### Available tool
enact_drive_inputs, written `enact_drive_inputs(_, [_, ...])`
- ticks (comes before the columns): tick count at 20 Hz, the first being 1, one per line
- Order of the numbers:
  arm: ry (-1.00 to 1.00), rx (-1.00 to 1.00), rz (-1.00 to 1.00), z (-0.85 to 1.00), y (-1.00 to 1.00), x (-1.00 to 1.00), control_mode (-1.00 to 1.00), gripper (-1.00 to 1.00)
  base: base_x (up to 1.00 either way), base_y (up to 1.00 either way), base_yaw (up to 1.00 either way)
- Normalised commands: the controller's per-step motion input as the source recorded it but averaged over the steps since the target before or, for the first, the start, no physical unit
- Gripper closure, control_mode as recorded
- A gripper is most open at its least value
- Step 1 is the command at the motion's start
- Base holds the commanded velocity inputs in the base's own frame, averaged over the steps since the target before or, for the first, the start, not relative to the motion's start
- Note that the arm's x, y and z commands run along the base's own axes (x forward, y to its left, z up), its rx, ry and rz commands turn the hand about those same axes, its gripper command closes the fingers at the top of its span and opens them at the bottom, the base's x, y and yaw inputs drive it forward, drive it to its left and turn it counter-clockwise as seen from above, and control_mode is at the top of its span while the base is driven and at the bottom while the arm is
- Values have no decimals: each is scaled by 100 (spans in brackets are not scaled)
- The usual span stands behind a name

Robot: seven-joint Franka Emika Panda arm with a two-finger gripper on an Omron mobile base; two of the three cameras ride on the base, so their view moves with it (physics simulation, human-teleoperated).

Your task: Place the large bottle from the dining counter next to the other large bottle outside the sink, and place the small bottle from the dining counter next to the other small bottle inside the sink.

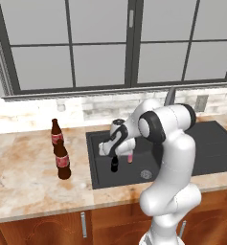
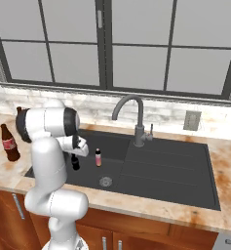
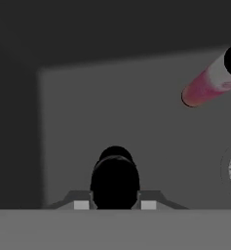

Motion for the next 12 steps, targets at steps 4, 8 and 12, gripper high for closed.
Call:
enact_drive_inputs(4, [0, 0, 0, -23, 0, 0, -100, 100, 0, 0, 0])
enact_drive_inputs(8, [0, 0, 0, -16, 0, 0, -100, 100, 0, 0, 0])
enact_drive_inputs(12, [0, 0, 0, -15, 0, 0, -100, 100, 0, 0, 0])
